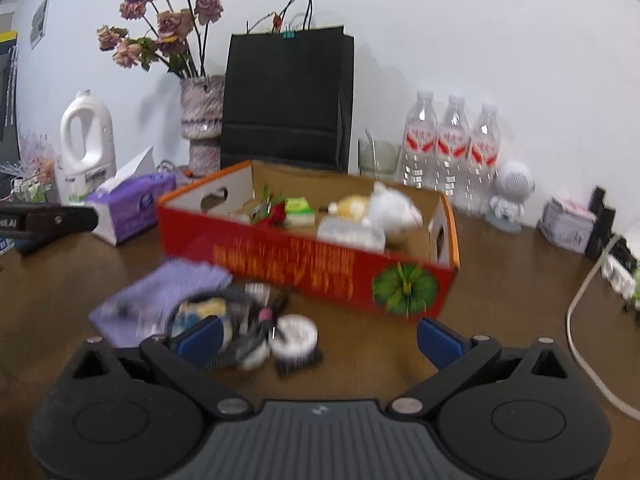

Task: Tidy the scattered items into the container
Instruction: 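Move the left gripper to the lavender cloth and close on it, then carry the clear piece with the left gripper while the right carries a black item into the box, then grasp the lavender cloth edge with the left gripper while the right reaches the braided cable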

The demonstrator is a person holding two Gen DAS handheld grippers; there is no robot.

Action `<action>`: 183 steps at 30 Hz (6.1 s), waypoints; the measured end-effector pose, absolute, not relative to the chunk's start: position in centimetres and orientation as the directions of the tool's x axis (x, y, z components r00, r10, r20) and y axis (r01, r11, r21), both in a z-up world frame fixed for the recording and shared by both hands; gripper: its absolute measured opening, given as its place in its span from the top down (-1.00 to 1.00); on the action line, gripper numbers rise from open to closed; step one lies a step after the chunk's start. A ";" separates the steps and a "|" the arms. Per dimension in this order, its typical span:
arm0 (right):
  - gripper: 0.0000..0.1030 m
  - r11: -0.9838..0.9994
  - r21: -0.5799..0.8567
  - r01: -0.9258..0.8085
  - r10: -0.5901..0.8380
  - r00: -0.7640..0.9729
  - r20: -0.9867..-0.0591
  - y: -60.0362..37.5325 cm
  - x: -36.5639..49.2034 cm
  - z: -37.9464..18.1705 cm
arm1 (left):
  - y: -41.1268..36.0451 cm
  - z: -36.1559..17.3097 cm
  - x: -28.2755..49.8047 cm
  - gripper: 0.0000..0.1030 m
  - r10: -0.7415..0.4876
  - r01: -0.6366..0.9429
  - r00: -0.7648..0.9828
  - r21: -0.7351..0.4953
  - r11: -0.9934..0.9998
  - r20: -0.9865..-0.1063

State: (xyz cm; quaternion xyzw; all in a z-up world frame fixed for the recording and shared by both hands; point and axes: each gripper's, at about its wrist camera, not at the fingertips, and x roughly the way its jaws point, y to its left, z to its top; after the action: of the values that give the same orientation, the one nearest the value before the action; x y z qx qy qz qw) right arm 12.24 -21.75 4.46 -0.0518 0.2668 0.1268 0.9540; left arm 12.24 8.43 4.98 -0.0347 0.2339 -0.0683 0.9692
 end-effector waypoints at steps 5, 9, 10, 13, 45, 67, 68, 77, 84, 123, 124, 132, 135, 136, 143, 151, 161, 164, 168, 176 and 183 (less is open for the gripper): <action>-1.00 0.966 -0.014 -0.256 0.206 0.806 -0.556 -22.1 10.1 2.4 | 8.7 2.2 10.5 -1.00 -0.139 0.109 0.845 -0.088 0.990 -0.517; -1.00 0.965 -0.005 -0.261 0.210 0.788 -0.578 -21.8 9.5 1.2 | 8.6 1.0 9.6 -1.00 -0.135 0.100 0.839 -0.095 0.991 -0.527; -1.00 0.965 -0.004 -0.263 0.212 0.786 -0.581 -21.7 9.5 1.1 | 8.5 0.8 9.5 -1.00 -0.136 0.100 0.839 -0.097 0.990 -0.527; -1.00 0.962 0.000 -0.274 0.220 0.775 -0.592 -21.4 9.4 0.5 | 7.9 0.2 9.1 -1.00 -0.124 0.099 0.843 -0.076 0.992 -0.523; -0.61 0.965 -0.017 -0.262 0.195 0.758 -0.623 -20.8 16.2 -0.5 | 4.8 -0.1 13.5 0.02 -0.174 0.199 0.818 -0.015 0.980 -0.548; 0.57 0.943 0.039 -0.330 0.287 0.749 -0.597 -21.1 15.6 -0.2 | 5.5 -0.6 14.4 0.61 -0.178 0.162 0.789 -0.080 0.984 -0.588; 0.57 0.945 0.043 -0.325 0.285 0.751 -0.596 -21.1 15.5 -0.1 | 5.6 -0.6 14.4 0.61 -0.177 0.155 0.792 -0.088 0.984 -0.585; 0.57 0.955 0.071 -0.288 0.278 0.786 -0.553 -21.7 13.3 0.5 | 5.3 0.2 11.8 0.62 -0.186 0.166 0.830 -0.085 0.982 -0.525; 0.57 0.957 0.075 -0.281 0.279 0.815 -0.508 -22.0 10.6 1.6 | 5.5 1.6 8.6 0.62 -0.229 0.191 0.855 -0.128 0.973 -0.466; -0.48 0.973 0.088 -0.215 0.232 0.875 -0.426 -17.5 28.0 4.5 | 3.7 4.0 26.8 -0.62 -0.124 0.067 0.892 -0.144 0.987 -0.434; -0.74 0.975 0.092 -0.203 0.223 0.879 -0.421 -18.0 27.9 4.6 | 4.1 4.1 26.8 -0.72 -0.146 0.078 0.889 -0.171 0.982 -0.434; -1.00 0.979 0.124 -0.164 0.201 0.886 -0.419 -19.8 27.7 5.4 | 4.5 4.8 26.5 -1.00 -0.168 0.083 0.889 -0.211 0.974 -0.427; -1.00 0.980 0.119 -0.162 0.198 0.881 -0.430 -19.6 27.7 5.4 | 4.3 4.9 26.4 -1.00 -0.163 0.080 0.888 -0.205 0.976 -0.430; -1.00 0.980 0.115 -0.162 0.196 0.880 -0.433 -19.6 27.6 5.4 | 4.2 5.0 26.4 -1.00 -0.161 0.080 0.889 -0.201 0.976 -0.428; -1.00 0.979 0.099 -0.177 0.202 0.892 -0.404 -19.9 24.8 6.7 | 4.2 6.5 23.8 -1.00 -0.173 0.100 0.905 -0.200 0.975 -0.388; -1.00 0.971 0.046 -0.234 0.230 0.873 -0.430 -22.6 16.4 5.9 | 6.1 4.8 17.6 -1.00 -0.185 0.140 0.879 -0.133 0.981 -0.440; -1.00 0.969 0.036 -0.243 0.217 0.777 -0.591 -22.9 12.2 0.7 | 6.3 0.7 12.3 -1.00 -0.169 0.155 0.818 -0.073 0.985 -0.550; -1.00 0.967 0.032 -0.252 0.218 0.759 -0.614 -22.6 11.8 0.0 | 5.9 0.1 11.8 -1.00 -0.161 0.156 0.801 -0.058 0.986 -0.576; -1.00 0.965 0.031 -0.260 0.221 0.747 -0.627 -22.2 11.6 -0.4 | 5.9 0.0 11.3 -1.00 -0.161 0.150 0.805 -0.066 0.986 -0.571; -1.00 0.952 0.039 -0.305 0.263 0.741 -0.617 -20.5 12.1 0.0 | 5.9 -0.4 12.6 -1.00 -0.143 0.119 0.775 -0.080 0.990 -0.616; -1.00 0.926 0.003 -0.378 0.308 0.749 -0.587 -17.7 14.1 0.9 | 5.5 -0.6 14.0 -0.97 -0.127 0.112 0.767 -0.065 0.992 -0.629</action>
State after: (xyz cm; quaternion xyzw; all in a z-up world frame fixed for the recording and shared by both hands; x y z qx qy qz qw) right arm 14.13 -17.70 0.86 -0.0580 0.3028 0.1837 0.9334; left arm 13.99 5.48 -0.57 -0.0117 0.3353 -0.0636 0.9399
